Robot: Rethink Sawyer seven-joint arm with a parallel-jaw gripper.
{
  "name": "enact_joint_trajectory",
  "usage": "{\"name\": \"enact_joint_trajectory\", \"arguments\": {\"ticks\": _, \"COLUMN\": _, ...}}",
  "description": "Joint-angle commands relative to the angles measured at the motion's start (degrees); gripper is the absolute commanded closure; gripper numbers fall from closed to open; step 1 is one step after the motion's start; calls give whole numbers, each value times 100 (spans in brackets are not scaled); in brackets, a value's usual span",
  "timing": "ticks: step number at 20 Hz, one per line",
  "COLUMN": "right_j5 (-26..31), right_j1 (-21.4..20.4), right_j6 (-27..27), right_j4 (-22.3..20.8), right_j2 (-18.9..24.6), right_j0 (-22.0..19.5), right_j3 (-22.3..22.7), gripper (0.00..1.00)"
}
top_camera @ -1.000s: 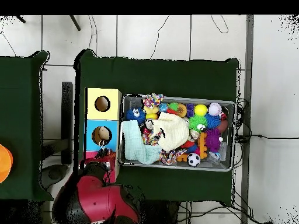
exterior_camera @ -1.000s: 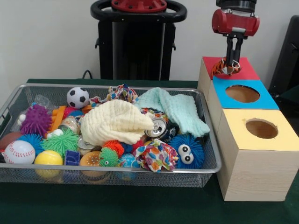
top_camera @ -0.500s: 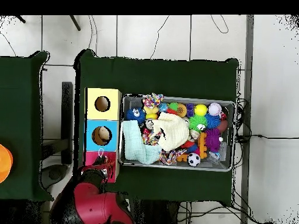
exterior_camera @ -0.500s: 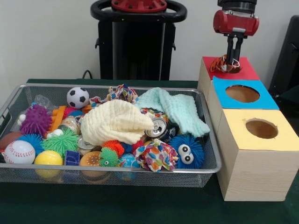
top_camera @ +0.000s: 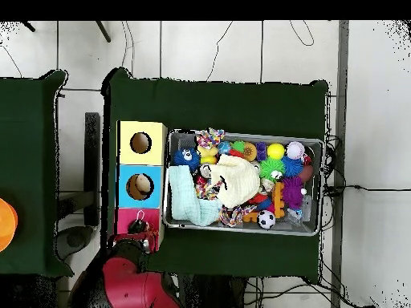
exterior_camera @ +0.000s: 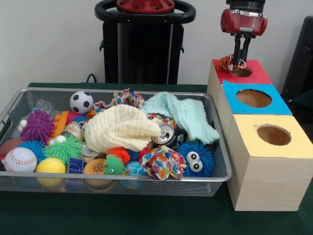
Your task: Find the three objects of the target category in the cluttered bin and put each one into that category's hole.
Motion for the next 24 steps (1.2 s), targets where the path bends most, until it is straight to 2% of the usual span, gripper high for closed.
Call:
{"name": "enact_joint_trajectory", "arguments": {"ticks": 1, "right_j5": 205, "right_j1": -50, "right_j6": 1430, "right_j4": 460, "right_j2": 134, "right_j0": -32, "right_j3": 275, "gripper": 100}}
{"name": "enact_joint_trajectory", "arguments": {"ticks": 6, "right_j5": 210, "right_j1": -87, "right_j6": 1430, "right_j4": 593, "right_j2": 115, "right_j0": 71, "right_j3": 269, "gripper": 100}}
{"name": "enact_joint_trajectory", "arguments": {"ticks": 15, "right_j5": 458, "right_j1": -92, "right_j6": 1345, "right_j4": 987, "right_j2": 1, "right_j0": 421, "right_j3": -35, "gripper": 100}}
{"name": "enact_joint_trajectory", "arguments": {"ticks": 24, "right_j5": 192, "right_j1": -108, "right_j6": 1156, "right_j4": 1014, "right_j2": -97, "right_j0": 502, "right_j3": -98, "gripper": 100}}
